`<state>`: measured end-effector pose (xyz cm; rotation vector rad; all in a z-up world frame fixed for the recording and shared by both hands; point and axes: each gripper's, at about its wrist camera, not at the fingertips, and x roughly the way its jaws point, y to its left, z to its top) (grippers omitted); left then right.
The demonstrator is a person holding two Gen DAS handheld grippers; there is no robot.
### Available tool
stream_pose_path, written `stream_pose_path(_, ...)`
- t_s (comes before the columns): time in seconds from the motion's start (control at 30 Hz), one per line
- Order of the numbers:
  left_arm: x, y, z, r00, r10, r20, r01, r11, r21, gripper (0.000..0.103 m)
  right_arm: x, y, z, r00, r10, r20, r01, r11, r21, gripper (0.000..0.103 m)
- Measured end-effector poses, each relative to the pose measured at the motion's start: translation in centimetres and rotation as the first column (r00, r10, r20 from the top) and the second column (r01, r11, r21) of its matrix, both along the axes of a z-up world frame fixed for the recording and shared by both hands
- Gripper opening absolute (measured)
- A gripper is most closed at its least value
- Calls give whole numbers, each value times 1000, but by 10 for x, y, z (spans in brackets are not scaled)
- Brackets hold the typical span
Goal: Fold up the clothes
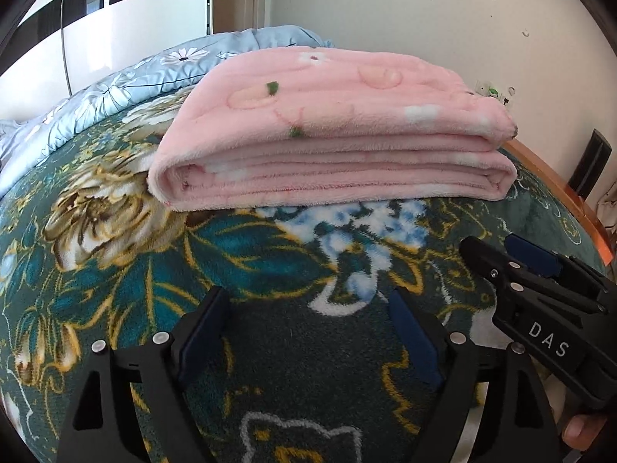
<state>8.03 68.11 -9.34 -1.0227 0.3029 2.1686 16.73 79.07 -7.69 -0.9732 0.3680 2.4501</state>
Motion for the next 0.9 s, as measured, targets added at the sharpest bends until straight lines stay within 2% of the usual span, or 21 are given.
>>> stream_pose_path(0.2, 1, 0, -4, 1000, -3, 17, 3, 1000, 5, 89, 10, 10, 2, 1000, -5, -3, 5, 1000, -3, 60)
stream_pose_path(0.5, -2, -1, -4, 1000, -6, 23, 6, 1000, 11, 89, -5, 2, -4, 1000, -6, 6, 5, 1000, 11, 60)
stream_pose_path(0.9, -4, 0, -4, 1000, -1, 22, 1, 1000, 10, 89, -4, -1, -4, 1000, -10, 9, 10, 1000, 16, 60)
